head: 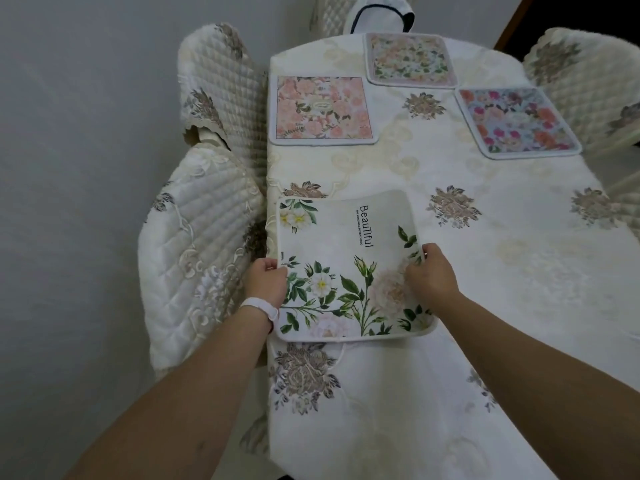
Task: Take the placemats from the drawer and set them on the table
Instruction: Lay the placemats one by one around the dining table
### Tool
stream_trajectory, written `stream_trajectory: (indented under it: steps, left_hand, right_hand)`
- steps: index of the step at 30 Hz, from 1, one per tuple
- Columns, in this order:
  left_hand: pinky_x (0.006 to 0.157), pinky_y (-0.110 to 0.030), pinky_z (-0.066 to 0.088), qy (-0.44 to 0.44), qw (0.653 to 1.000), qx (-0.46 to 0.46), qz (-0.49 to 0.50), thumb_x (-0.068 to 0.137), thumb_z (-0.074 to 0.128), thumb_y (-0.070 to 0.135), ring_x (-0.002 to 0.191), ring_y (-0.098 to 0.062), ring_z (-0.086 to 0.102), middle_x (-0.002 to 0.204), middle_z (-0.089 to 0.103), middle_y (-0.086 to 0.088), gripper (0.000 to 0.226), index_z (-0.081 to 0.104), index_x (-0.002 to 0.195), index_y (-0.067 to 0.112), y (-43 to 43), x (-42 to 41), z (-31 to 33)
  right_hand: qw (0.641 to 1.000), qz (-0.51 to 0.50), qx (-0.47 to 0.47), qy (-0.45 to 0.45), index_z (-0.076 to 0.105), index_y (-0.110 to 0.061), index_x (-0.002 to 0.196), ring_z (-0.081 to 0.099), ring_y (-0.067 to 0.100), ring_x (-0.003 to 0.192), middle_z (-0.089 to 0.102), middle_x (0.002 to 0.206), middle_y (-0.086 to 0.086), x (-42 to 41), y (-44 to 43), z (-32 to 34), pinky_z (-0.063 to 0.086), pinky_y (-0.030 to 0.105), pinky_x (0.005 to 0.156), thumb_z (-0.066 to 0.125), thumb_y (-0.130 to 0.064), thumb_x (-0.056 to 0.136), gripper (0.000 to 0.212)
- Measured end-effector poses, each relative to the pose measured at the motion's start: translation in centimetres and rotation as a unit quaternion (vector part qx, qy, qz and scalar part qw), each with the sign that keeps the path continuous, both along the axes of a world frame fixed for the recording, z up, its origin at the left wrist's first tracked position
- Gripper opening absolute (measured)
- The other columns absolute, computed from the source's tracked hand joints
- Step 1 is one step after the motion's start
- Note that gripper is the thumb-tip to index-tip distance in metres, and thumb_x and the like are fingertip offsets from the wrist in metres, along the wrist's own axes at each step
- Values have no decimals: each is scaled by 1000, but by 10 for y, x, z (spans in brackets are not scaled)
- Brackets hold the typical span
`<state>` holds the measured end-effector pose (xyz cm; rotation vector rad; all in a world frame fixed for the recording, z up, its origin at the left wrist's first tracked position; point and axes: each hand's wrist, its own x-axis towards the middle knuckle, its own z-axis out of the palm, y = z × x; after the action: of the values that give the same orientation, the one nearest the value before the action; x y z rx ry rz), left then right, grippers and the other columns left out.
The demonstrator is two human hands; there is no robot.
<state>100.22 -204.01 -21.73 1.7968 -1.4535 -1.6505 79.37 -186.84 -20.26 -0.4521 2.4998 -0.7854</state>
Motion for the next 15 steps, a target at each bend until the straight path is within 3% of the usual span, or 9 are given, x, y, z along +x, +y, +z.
stream_trajectory:
  steps: [2,5,10,15]
  left_hand:
    - [67,-35,55,-16,1000,-6,-13,90,56,12,78,-24,62,90,65,-7,8,59,97,15,-2,-2,-6]
    - [52,-26,39,-48,998,-27,-32,92,55,13,67,-18,53,83,60,-6,5,58,95,12,-3,-2,-14]
    - [53,-26,37,-116,989,-63,-62,91,54,17,66,-18,54,80,60,-3,7,55,84,19,-1,0,-23]
    - [50,-25,32,-149,979,-113,-80,94,54,23,62,-14,50,75,58,-4,14,56,88,10,0,-5,-28]
  right_hand:
    - [1000,3,6,-16,48,-15,105,56,23,80,55,85,-3,-3,-3,-8,41,32,66,49,-9,89,17]
    - [999,-8,4,-38,50,-11,104,56,20,76,56,83,-3,-6,-5,-19,40,29,60,47,-7,88,17]
    - [999,-13,7,-51,52,-9,105,58,23,77,60,87,4,-11,-6,-29,45,32,67,46,-7,88,18]
    - [1000,16,0,-27,50,-10,104,55,20,68,59,78,2,-17,-2,-35,38,28,58,46,-10,89,16]
